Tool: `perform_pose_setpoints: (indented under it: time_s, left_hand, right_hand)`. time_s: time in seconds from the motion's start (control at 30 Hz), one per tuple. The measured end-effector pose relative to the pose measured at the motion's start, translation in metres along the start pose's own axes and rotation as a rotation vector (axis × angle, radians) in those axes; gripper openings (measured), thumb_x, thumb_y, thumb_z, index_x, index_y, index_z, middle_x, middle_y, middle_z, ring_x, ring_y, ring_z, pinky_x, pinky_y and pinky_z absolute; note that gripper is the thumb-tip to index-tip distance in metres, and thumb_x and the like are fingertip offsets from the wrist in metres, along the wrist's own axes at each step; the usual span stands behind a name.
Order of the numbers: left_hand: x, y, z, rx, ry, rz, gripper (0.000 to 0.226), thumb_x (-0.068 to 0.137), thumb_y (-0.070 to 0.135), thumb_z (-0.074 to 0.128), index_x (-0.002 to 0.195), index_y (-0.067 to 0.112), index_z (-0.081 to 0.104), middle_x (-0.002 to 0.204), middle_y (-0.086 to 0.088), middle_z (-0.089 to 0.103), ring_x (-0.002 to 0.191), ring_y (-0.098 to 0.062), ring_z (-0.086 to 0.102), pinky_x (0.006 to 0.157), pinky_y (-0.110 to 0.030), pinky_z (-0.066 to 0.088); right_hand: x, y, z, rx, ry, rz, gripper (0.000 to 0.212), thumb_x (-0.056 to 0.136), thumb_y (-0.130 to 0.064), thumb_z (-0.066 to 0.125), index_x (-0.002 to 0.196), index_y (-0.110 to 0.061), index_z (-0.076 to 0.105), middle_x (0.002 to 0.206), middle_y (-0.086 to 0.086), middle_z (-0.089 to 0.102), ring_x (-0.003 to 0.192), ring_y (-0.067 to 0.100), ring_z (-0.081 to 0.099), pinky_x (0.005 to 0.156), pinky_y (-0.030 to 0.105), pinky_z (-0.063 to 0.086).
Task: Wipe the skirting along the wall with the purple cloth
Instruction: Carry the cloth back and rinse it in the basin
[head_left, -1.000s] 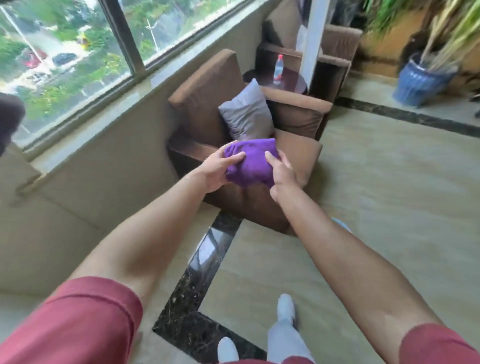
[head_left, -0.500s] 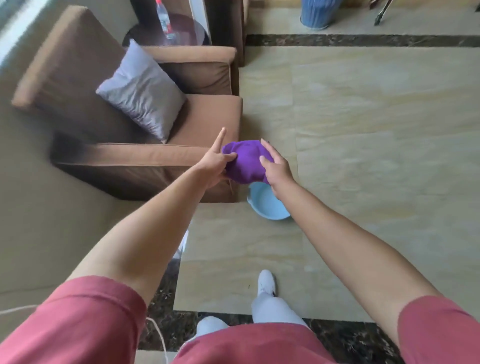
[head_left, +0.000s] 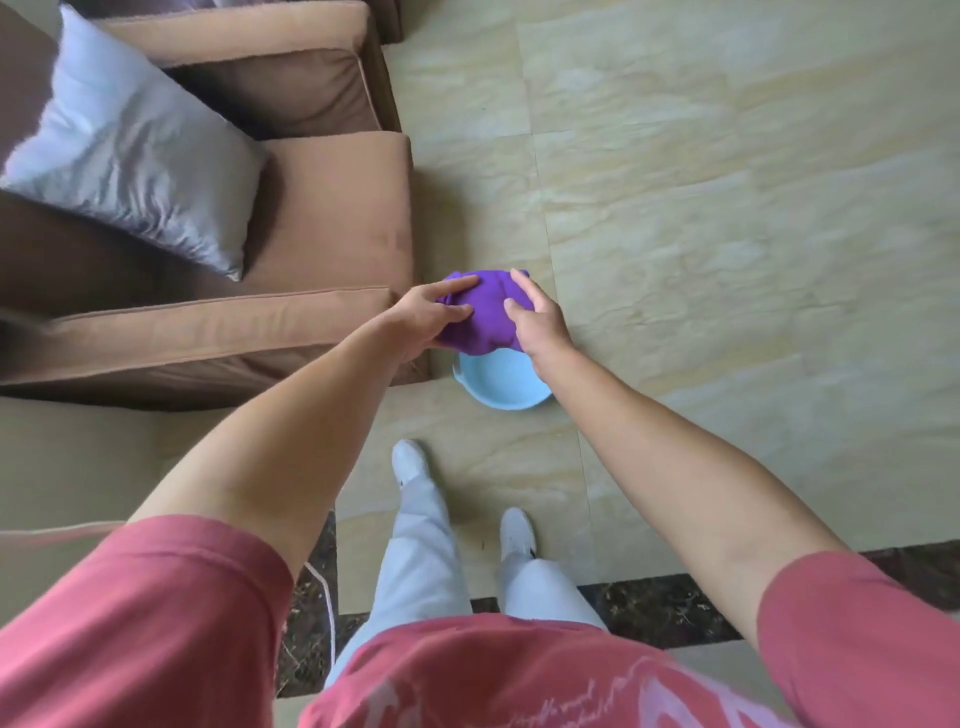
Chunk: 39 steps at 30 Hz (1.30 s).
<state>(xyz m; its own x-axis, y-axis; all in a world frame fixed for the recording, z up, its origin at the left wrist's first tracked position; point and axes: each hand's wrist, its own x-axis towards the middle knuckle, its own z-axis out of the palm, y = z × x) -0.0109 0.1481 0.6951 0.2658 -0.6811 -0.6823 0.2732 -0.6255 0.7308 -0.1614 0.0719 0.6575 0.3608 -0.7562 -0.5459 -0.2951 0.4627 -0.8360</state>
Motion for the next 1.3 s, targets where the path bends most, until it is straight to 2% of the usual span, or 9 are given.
perform_pose_setpoints:
  time_s: [0.23,0.33,0.43,0.57,0.77,0.9,1.03,1.17,1.3]
  left_hand:
    - [0.081,-0.006,-0.024,0.161,-0.063,-0.087,0.055,0.091,0.003,0.066,0.136,0.034,0.059,0.15,-0.004,0.038,0.126,-0.031,0.054,0.095,-0.052,0.055]
    - [0.122,-0.015,-0.03,0.243,-0.077,-0.104,0.057,0.092,0.003,0.064,0.138,0.036,0.057,0.151,-0.003,0.037,0.126,-0.031,0.054,0.094,-0.052,0.056]
    - [0.158,-0.029,-0.029,0.31,-0.101,-0.12,0.057,0.092,0.003,0.063,0.138,0.036,0.056,0.151,-0.005,0.037,0.125,-0.033,0.053,0.095,-0.052,0.055]
    - [0.228,-0.063,-0.018,0.323,-0.12,-0.157,0.057,0.092,0.004,0.063,0.139,0.036,0.056,0.148,-0.007,0.039,0.125,-0.035,0.053,0.097,-0.052,0.054]
    - [0.296,-0.105,0.0,0.297,-0.139,-0.205,0.058,0.089,0.001,0.066,0.134,0.036,0.06,0.145,-0.008,0.044,0.122,-0.034,0.057,0.099,-0.05,0.053]
    - [0.343,-0.145,0.012,0.313,-0.111,-0.214,0.058,0.089,0.001,0.065,0.135,0.036,0.059,0.144,-0.009,0.045,0.123,-0.035,0.056,0.101,-0.049,0.052]
    - [0.399,-0.199,0.024,0.393,-0.127,-0.219,0.06,0.089,0.004,0.066,0.139,0.034,0.056,0.135,-0.008,0.049,0.119,-0.033,0.058,0.103,-0.044,0.05]
    - [0.468,-0.263,0.034,0.518,-0.135,-0.179,0.062,0.089,0.006,0.065,0.142,0.036,0.051,0.122,-0.001,0.047,0.101,-0.022,0.055,0.087,-0.027,0.044]
    - [0.523,-0.323,0.042,0.557,-0.138,-0.156,0.063,0.089,0.005,0.065,0.143,0.035,0.051,0.125,-0.002,0.049,0.104,-0.021,0.053,0.089,-0.026,0.043]
  right_hand:
    - [0.057,0.021,0.023,-0.053,0.09,0.078,0.051,0.098,-0.011,0.053,0.142,-0.036,0.053,0.148,-0.002,0.051,0.122,0.013,0.052,0.107,0.032,0.045]
    - [0.09,0.04,0.031,-0.066,0.115,0.106,0.051,0.098,-0.012,0.054,0.142,-0.037,0.052,0.147,-0.003,0.052,0.128,0.016,0.052,0.109,0.034,0.045]
    - [0.118,0.06,0.033,-0.061,0.125,0.144,0.051,0.098,-0.012,0.054,0.142,-0.036,0.053,0.144,-0.006,0.054,0.123,0.013,0.053,0.103,0.029,0.045]
    - [0.172,0.104,0.02,-0.062,0.162,0.175,0.048,0.099,-0.011,0.053,0.14,-0.035,0.055,0.127,-0.012,0.056,0.119,0.014,0.054,0.097,0.026,0.046]
    - [0.229,0.159,-0.002,-0.12,0.151,0.206,0.048,0.099,-0.009,0.052,0.142,-0.029,0.055,0.131,-0.012,0.055,0.118,0.012,0.053,0.1,0.025,0.044]
    - [0.269,0.198,-0.012,-0.192,0.138,0.223,0.047,0.099,-0.009,0.051,0.141,-0.03,0.056,0.143,-0.005,0.056,0.128,0.016,0.053,0.109,0.028,0.042]
    - [0.307,0.261,-0.015,-0.356,0.209,0.194,0.044,0.099,-0.014,0.052,0.136,-0.036,0.059,0.134,0.0,0.064,0.12,0.02,0.058,0.102,0.028,0.045]
    - [0.357,0.336,-0.018,-0.475,0.249,0.141,0.043,0.098,-0.013,0.052,0.135,-0.036,0.06,0.13,0.0,0.067,0.119,0.022,0.06,0.103,0.035,0.047]
    - [0.399,0.398,-0.024,-0.551,0.254,0.115,0.044,0.098,-0.013,0.053,0.136,-0.033,0.059,0.131,0.0,0.066,0.12,0.022,0.059,0.104,0.033,0.046]
